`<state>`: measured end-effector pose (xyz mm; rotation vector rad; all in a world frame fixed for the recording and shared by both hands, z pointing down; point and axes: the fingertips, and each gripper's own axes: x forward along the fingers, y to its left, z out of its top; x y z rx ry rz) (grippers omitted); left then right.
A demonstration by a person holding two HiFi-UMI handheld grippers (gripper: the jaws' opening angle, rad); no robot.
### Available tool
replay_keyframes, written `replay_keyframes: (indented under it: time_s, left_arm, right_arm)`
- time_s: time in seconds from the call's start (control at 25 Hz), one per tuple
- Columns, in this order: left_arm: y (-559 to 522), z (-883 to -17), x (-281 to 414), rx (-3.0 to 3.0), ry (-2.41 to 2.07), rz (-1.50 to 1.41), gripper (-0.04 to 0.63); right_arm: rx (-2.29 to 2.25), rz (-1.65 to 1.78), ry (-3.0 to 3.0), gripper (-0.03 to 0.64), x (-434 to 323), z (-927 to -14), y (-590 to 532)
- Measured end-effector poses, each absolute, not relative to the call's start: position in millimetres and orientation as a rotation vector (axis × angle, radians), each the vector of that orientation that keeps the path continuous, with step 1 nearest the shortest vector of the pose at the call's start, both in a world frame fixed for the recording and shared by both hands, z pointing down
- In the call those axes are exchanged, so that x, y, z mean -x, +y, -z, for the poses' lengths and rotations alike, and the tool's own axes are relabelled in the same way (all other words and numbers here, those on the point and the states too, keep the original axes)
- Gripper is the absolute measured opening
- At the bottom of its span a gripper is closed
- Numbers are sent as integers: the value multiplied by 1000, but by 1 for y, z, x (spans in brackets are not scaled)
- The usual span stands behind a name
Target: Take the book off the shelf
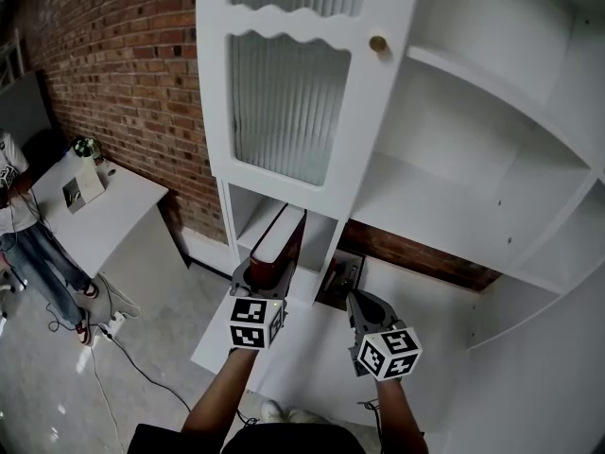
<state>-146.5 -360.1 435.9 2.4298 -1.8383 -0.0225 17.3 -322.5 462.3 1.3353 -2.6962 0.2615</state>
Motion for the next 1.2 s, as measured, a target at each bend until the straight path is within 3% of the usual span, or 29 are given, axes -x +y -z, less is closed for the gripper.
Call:
replay_keyframes:
  time_s: [0.76,1.2]
  left_arm:
    - [-313,-450,188,-2350,-1907,33,236]
    - [-292,-446,172,-2287,-1964,45,236]
  right_arm:
    - [-1199,-231,-2772,20,35,-466,-302]
    - [-1107,-188,-2820,20,24,-449,-296]
